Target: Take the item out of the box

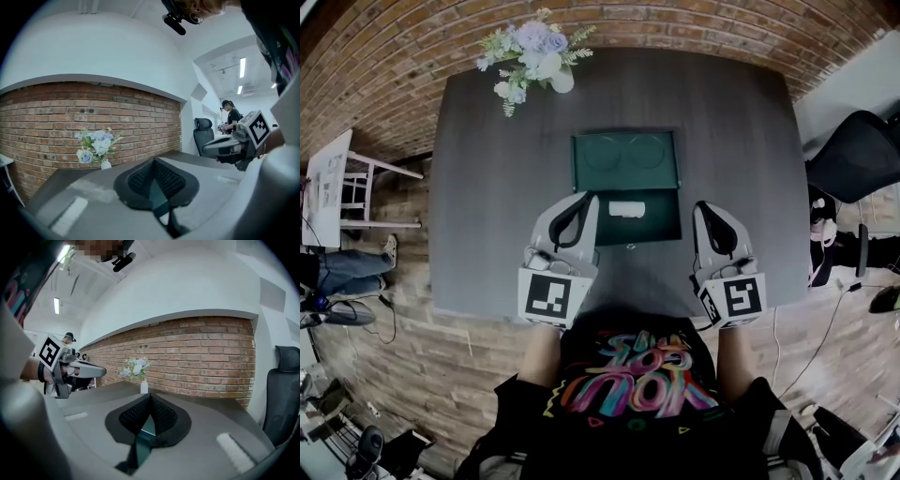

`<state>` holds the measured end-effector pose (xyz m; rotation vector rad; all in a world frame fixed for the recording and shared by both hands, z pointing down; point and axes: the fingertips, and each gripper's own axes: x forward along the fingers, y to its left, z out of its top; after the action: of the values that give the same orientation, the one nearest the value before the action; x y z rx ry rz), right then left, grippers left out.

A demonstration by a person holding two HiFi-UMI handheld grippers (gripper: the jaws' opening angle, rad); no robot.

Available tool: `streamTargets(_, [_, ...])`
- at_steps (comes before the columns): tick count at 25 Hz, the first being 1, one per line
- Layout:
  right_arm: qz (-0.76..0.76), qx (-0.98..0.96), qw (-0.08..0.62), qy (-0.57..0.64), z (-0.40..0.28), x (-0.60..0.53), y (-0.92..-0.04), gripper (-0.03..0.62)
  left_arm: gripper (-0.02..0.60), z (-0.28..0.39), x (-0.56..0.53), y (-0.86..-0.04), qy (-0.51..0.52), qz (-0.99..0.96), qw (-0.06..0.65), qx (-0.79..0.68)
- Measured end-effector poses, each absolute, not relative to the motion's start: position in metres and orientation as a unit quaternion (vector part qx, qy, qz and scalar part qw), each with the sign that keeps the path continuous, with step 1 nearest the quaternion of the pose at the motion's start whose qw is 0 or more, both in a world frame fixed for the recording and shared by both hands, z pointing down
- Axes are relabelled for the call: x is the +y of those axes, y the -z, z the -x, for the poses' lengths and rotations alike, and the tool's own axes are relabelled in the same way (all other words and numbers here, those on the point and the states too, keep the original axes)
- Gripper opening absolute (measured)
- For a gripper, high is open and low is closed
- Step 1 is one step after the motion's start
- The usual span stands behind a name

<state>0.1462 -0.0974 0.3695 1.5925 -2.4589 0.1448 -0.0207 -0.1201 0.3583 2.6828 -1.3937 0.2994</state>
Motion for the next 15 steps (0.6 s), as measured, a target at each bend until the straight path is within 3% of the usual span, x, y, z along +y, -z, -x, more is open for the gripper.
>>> streamTargets(9, [-0.546, -0.829, 0.107, -0.053, -0.149, -0.097, -0.376, 0.002, 0.016, 0.017, -0.124, -0.372, -0.111, -0.888, 0.048, -0.444])
streamTargets(15, [-0.554, -0.824, 0.107, -0.059, -0.153, -0.098, -0.379, 0.002, 0.073, 0.011, -0.125, -0.384, -0.133, -0.896, 0.051, -0.421])
